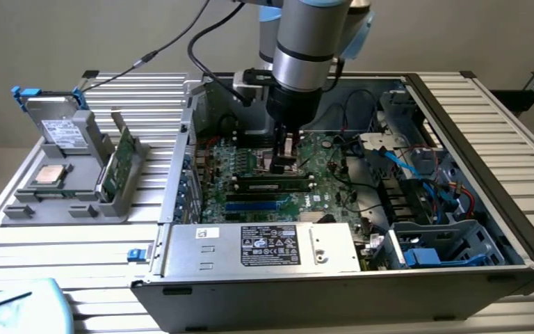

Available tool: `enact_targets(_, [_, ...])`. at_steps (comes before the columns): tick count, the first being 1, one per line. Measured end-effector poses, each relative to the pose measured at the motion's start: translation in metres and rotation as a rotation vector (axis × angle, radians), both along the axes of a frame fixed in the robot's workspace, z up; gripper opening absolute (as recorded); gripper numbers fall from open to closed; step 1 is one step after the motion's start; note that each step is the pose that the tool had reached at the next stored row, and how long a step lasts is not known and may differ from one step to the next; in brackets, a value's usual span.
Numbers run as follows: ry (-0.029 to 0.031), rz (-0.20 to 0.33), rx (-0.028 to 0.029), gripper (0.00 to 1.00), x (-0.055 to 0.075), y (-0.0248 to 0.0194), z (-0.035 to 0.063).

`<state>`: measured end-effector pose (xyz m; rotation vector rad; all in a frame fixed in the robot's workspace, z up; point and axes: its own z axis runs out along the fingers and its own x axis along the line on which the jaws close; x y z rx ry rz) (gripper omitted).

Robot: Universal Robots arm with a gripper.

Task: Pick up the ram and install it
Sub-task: 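Press down the ram until it locks into place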

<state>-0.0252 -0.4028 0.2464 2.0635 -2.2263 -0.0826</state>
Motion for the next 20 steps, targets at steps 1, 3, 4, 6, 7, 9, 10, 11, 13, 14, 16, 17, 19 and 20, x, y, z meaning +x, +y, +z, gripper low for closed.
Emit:
enact_targets(1, [-0.0001, -0.013, 0.0000, 0.11, 0.0000, 0.0000, 0.0000])
enact_targets(3, [-0.0003, -0.037, -0.0001, 0.11, 0.0000, 0.0000, 0.0000])
enact_targets(4, [-0.0004, -0.049, -0.0003, 0.11, 0.0000, 0.0000, 0.0000])
enact_targets(6, [-0.0006, -0.073, -0.0013, 0.11, 0.0000, 0.0000, 0.0000])
enact_targets(7, [-0.0008, -0.083, -0.0020, 0.11, 0.0000, 0.0000, 0.0000])
enact_targets(9, [-0.0011, -0.105, -0.0036, 0.11, 0.0000, 0.0000, 0.0000])
enact_targets(10, [-0.0013, -0.116, -0.0046, 0.11, 0.0000, 0.0000, 0.0000])
enact_targets(11, [-0.0016, -0.127, -0.0059, 0.11, 0.0000, 0.0000, 0.0000])
enact_targets(13, [-0.0025, -0.145, -0.0118, 0.11, 0.0000, -0.0001, 0.0000])
enact_targets(14, [-0.0031, -0.153, -0.0169, 0.11, 0.0000, -0.0001, -0.0001])
enact_targets(16, [-0.0049, -0.168, -0.0310, 0.11, 0.0000, -0.0001, 0.0000])
enact_targets(17, [-0.0059, -0.175, -0.0380, 0.11, 0.0000, 0.0000, -0.0001])
enact_targets(19, [-0.0077, -0.190, -0.0524, 0.11, 0.0000, 0.0000, 0.0000])
enact_targets(20, [-0.0086, -0.198, -0.0596, 0.11, 0.0000, 0.0000, 0.0000])
